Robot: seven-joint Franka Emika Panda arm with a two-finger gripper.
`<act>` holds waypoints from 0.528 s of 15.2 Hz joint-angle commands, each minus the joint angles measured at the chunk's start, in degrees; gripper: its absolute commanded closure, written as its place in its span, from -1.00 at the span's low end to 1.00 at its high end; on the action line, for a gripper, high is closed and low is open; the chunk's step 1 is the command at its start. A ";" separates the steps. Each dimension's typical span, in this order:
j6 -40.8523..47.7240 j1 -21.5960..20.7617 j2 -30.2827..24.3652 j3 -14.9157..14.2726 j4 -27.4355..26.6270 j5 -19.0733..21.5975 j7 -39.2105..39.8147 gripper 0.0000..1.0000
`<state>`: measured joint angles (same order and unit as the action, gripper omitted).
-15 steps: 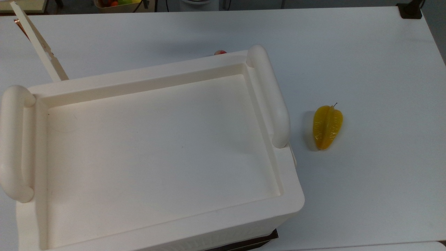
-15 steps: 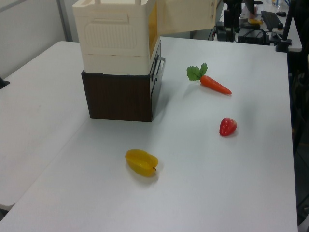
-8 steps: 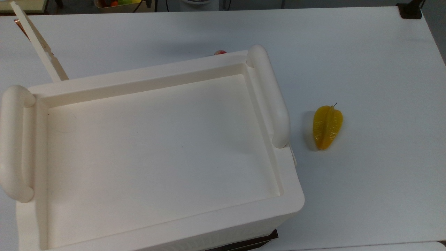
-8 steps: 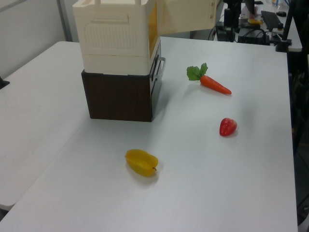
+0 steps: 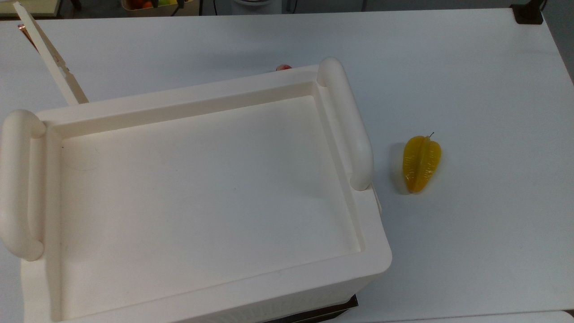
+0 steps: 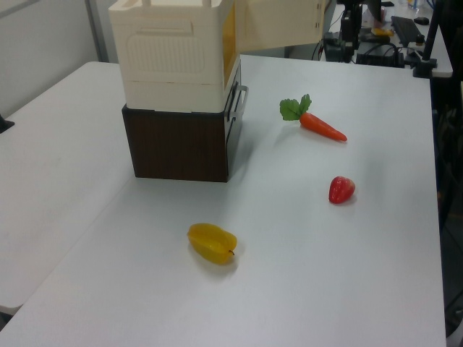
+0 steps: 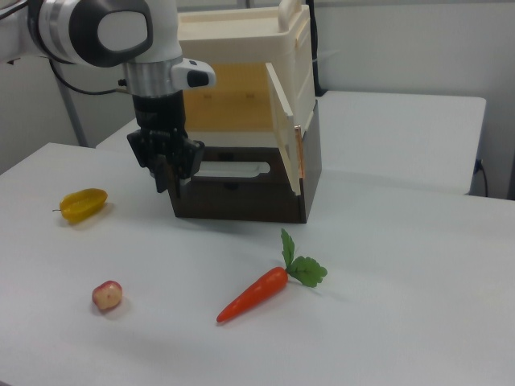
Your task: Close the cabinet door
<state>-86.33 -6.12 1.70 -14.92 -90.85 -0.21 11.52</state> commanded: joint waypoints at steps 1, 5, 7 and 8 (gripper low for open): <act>0.46 2.34 -1.09 -0.03 0.85 1.00 12.16 1.00; 0.46 5.06 -1.18 -0.03 3.22 1.00 27.64 1.00; 0.46 6.03 -1.00 -0.11 5.24 0.65 35.37 1.00; 0.29 7.25 -0.91 -0.11 5.94 0.65 39.33 1.00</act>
<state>-86.33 -0.76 1.43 -15.01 -87.11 -0.20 39.90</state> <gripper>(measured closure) 0.991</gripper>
